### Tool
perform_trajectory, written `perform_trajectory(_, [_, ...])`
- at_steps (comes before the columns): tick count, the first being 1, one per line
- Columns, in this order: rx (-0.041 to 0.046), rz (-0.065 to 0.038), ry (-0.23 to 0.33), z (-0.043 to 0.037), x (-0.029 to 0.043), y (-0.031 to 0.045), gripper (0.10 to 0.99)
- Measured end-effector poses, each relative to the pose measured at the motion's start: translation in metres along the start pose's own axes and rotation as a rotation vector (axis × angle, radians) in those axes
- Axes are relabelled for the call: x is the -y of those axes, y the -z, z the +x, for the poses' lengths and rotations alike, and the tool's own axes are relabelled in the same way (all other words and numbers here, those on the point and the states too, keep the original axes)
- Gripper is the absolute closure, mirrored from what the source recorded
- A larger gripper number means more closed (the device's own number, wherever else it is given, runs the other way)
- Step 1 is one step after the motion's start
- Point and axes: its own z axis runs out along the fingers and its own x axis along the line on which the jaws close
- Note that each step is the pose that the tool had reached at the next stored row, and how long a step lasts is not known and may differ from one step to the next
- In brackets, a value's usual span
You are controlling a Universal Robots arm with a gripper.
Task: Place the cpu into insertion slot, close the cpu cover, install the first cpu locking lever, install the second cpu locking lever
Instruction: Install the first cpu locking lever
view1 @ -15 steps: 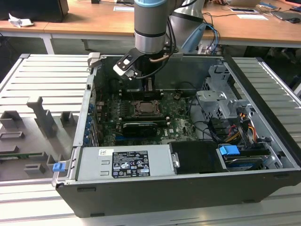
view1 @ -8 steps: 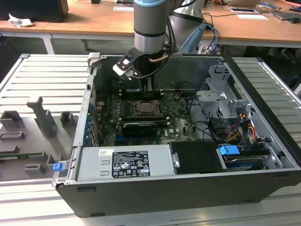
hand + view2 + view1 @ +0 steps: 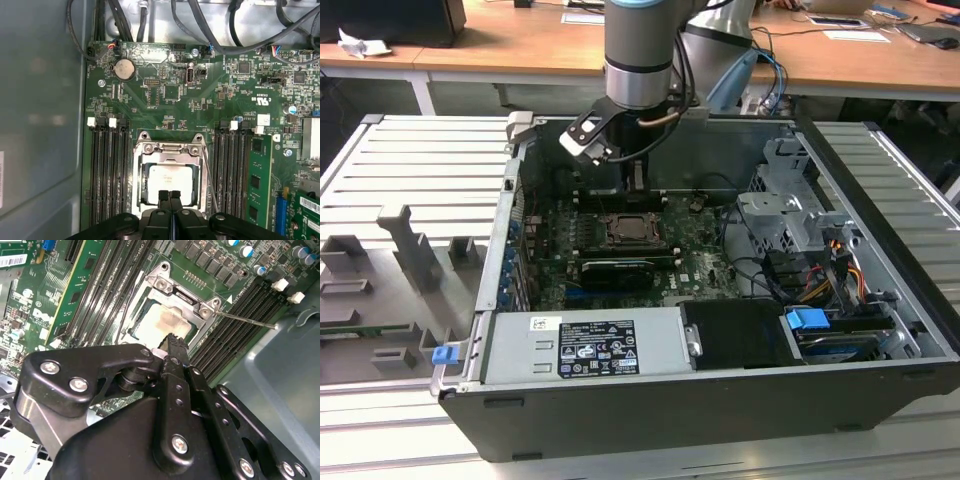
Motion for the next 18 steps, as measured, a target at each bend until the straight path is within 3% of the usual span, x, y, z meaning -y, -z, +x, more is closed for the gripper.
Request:
perform_trajectory(3, [0.0000,0.000,0.000,0.0000,-0.0001,0.0074,0.980])
perform_trajectory(6, [0.0001,0.000,0.000,0.0001,-0.0003,0.0205,0.980])
perform_trajectory(12, [0.0001,0.000,0.071,0.0001,-0.0002,0.0205,0.980])
perform_trajectory(18, [-0.0005,0.001,0.098,0.0001,-0.0003,0.0204,0.980])
